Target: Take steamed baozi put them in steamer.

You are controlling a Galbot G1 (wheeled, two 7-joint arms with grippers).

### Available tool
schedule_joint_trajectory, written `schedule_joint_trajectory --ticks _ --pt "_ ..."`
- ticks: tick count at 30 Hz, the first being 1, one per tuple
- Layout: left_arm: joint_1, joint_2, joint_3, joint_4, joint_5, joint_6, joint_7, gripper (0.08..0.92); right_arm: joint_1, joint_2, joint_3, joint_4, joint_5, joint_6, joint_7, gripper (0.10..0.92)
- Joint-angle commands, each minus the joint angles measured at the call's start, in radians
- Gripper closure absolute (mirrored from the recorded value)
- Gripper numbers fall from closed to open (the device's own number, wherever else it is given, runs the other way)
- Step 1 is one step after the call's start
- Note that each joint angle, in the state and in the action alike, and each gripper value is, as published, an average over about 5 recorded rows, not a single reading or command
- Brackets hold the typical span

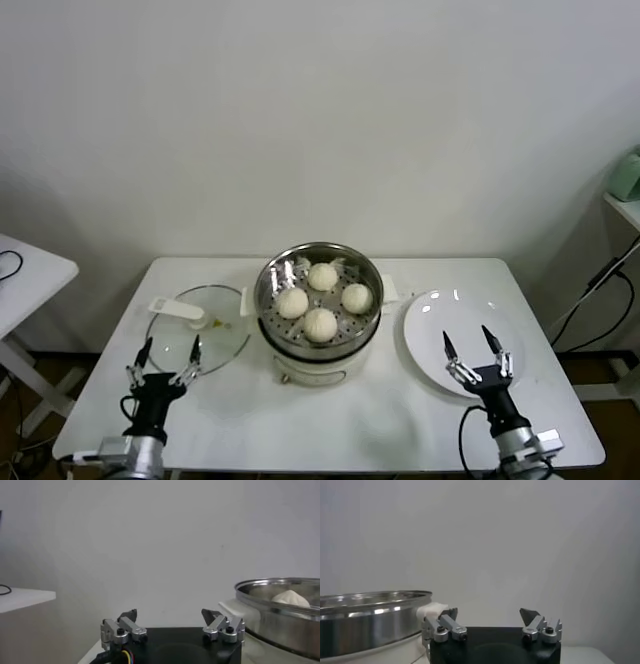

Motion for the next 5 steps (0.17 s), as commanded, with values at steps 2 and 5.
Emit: schedule_joint_trajectory --ticks 2,5 --pt "-0.008 0.005 -0.006 -0.002 -0.008 0.013 0.006 0.177 -0.028 0.021 0.004 0.000 -0.001 0.012 0.008 0.203" --pt "-0.008 0.005 -0.009 -0.006 -0.010 0.018 0.014 0.177 -0.025 0.022 0.004 -0.002 -0.001 0.013 0.007 0.203"
